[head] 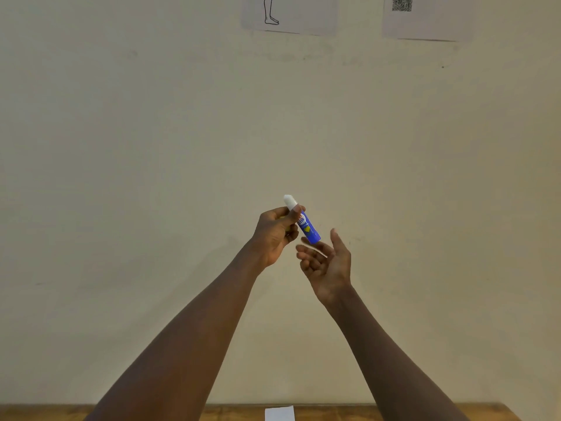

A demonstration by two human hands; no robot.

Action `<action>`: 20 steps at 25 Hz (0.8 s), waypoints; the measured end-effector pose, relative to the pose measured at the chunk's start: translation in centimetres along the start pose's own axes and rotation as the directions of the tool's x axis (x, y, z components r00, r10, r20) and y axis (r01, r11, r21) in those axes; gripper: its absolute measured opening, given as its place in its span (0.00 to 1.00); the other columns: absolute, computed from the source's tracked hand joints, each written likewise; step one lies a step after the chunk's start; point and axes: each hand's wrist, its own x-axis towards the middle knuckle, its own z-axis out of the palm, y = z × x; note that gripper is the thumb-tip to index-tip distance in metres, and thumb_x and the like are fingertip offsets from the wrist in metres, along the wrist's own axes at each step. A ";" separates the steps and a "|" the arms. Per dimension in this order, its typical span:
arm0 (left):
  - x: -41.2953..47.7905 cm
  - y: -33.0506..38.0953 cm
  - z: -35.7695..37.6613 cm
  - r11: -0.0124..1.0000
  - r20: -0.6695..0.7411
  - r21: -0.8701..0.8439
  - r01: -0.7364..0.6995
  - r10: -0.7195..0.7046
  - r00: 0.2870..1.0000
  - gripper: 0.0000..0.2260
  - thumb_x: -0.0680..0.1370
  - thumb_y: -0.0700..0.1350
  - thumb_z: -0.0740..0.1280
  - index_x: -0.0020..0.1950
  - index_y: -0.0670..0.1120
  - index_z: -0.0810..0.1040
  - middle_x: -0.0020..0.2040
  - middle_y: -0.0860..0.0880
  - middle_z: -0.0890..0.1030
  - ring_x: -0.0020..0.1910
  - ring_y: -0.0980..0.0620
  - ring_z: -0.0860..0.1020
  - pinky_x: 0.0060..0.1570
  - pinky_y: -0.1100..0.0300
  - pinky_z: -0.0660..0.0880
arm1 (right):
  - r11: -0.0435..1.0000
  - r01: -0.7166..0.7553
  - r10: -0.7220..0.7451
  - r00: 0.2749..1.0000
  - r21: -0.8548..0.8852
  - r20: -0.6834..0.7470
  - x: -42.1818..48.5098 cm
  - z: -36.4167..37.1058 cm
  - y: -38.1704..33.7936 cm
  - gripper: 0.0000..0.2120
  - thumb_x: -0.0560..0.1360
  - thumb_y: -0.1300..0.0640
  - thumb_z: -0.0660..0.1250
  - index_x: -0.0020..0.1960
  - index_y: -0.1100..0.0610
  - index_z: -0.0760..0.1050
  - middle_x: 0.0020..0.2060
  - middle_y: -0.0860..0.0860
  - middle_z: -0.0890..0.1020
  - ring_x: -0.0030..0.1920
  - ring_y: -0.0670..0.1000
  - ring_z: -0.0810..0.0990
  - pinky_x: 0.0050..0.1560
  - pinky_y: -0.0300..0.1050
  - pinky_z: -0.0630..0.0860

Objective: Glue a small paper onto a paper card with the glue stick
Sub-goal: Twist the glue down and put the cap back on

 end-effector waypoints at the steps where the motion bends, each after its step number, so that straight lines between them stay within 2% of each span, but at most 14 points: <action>1: -0.1 0.1 0.0 1.000 0.030 0.025 -0.001 0.000 1.000 0.07 0.76 0.43 0.62 0.50 0.41 0.76 0.42 0.46 0.74 0.38 0.52 0.66 0.41 0.63 0.70 | 0.996 -0.082 0.082 0.997 -0.017 -0.005 -0.1 -0.1 -0.4 0.26 0.76 0.42 0.55 0.42 0.65 0.76 0.22 0.53 0.79 0.19 0.45 0.74 0.21 0.32 0.71; 3: -0.2 0.0 0.0 0.998 0.065 0.070 -0.011 0.007 0.998 0.07 0.77 0.43 0.62 0.50 0.41 0.76 0.44 0.46 0.74 0.41 0.51 0.67 0.43 0.63 0.70 | 0.984 -0.175 0.176 0.984 -0.016 0.014 -0.4 0.2 -0.9 0.24 0.76 0.43 0.55 0.38 0.63 0.73 0.17 0.50 0.74 0.14 0.44 0.66 0.15 0.31 0.65; 5: -0.2 -0.1 -0.1 0.997 0.074 0.077 -0.029 0.024 0.997 0.08 0.77 0.43 0.61 0.51 0.41 0.76 0.45 0.46 0.74 0.45 0.49 0.67 0.44 0.63 0.70 | 0.986 -0.160 0.156 0.985 0.054 0.068 -0.4 0.5 -0.8 0.16 0.77 0.49 0.57 0.40 0.61 0.71 0.17 0.49 0.73 0.13 0.44 0.65 0.14 0.30 0.63; 8: -0.3 0.1 0.0 0.997 0.056 0.062 -0.056 0.053 0.997 0.08 0.77 0.43 0.60 0.51 0.41 0.75 0.42 0.47 0.75 0.43 0.50 0.68 0.43 0.64 0.70 | 0.999 0.017 -0.021 0.997 0.051 0.080 -0.4 0.3 -0.4 0.10 0.75 0.55 0.61 0.47 0.63 0.75 0.29 0.52 0.78 0.21 0.43 0.75 0.23 0.30 0.73; 10: -0.5 0.4 0.2 0.997 0.036 0.048 -0.058 0.056 0.998 0.08 0.77 0.43 0.61 0.50 0.41 0.76 0.42 0.46 0.74 0.42 0.50 0.67 0.42 0.64 0.70 | 0.997 0.068 -0.064 0.991 -0.036 0.117 -0.7 -0.2 -0.2 0.15 0.75 0.53 0.61 0.52 0.64 0.76 0.37 0.54 0.81 0.30 0.45 0.81 0.30 0.33 0.77; 11: -0.5 0.5 0.3 0.997 0.041 0.055 -0.054 0.052 0.998 0.07 0.77 0.43 0.61 0.50 0.41 0.76 0.43 0.45 0.74 0.43 0.49 0.66 0.42 0.63 0.69 | 0.997 0.020 -0.010 0.992 -0.080 0.124 -0.9 -0.2 -0.2 0.21 0.75 0.46 0.58 0.50 0.64 0.77 0.36 0.54 0.82 0.29 0.45 0.80 0.29 0.34 0.77; 13: -0.7 0.6 0.3 0.994 0.074 0.099 -0.048 0.041 0.996 0.07 0.77 0.43 0.61 0.50 0.41 0.76 0.45 0.44 0.73 0.43 0.50 0.66 0.43 0.63 0.69 | 0.984 -0.129 0.142 0.985 -0.127 0.094 -1.0 -0.2 -0.5 0.31 0.74 0.36 0.51 0.40 0.63 0.77 0.24 0.51 0.79 0.21 0.45 0.74 0.22 0.33 0.71; 14: -0.9 0.5 0.3 0.993 0.085 0.108 -0.046 0.037 0.996 0.08 0.77 0.43 0.61 0.50 0.41 0.76 0.44 0.45 0.74 0.42 0.51 0.67 0.44 0.63 0.69 | 0.979 -0.169 0.179 0.980 -0.114 0.082 -1.0 -0.1 -0.7 0.30 0.74 0.37 0.51 0.36 0.62 0.75 0.19 0.49 0.75 0.18 0.44 0.69 0.19 0.32 0.67; 16: -1.1 0.4 0.1 0.995 0.087 0.092 -0.047 0.039 0.995 0.08 0.78 0.43 0.60 0.51 0.41 0.75 0.42 0.48 0.75 0.41 0.53 0.69 0.45 0.63 0.70 | 0.986 -0.161 0.165 0.982 -0.042 0.094 -1.0 0.3 -0.7 0.23 0.75 0.42 0.55 0.35 0.60 0.71 0.16 0.47 0.70 0.15 0.43 0.64 0.16 0.32 0.64; 18: -1.1 0.4 -0.1 0.994 0.081 0.092 -0.061 0.053 0.995 0.08 0.78 0.43 0.59 0.51 0.41 0.75 0.42 0.49 0.76 0.42 0.54 0.71 0.46 0.63 0.70 | 0.997 -0.074 0.076 0.990 -0.028 0.119 -1.0 0.2 -0.2 0.17 0.76 0.48 0.58 0.40 0.61 0.73 0.20 0.48 0.73 0.18 0.43 0.69 0.19 0.31 0.69; 20: -1.1 0.5 -0.1 0.991 0.089 0.111 -0.072 0.063 0.994 0.08 0.78 0.43 0.59 0.50 0.42 0.75 0.43 0.49 0.76 0.42 0.53 0.71 0.46 0.63 0.71 | 0.999 0.024 -0.021 0.992 -0.030 0.126 -0.9 -0.4 0.1 0.17 0.76 0.50 0.58 0.51 0.64 0.74 0.29 0.52 0.79 0.24 0.44 0.76 0.27 0.33 0.76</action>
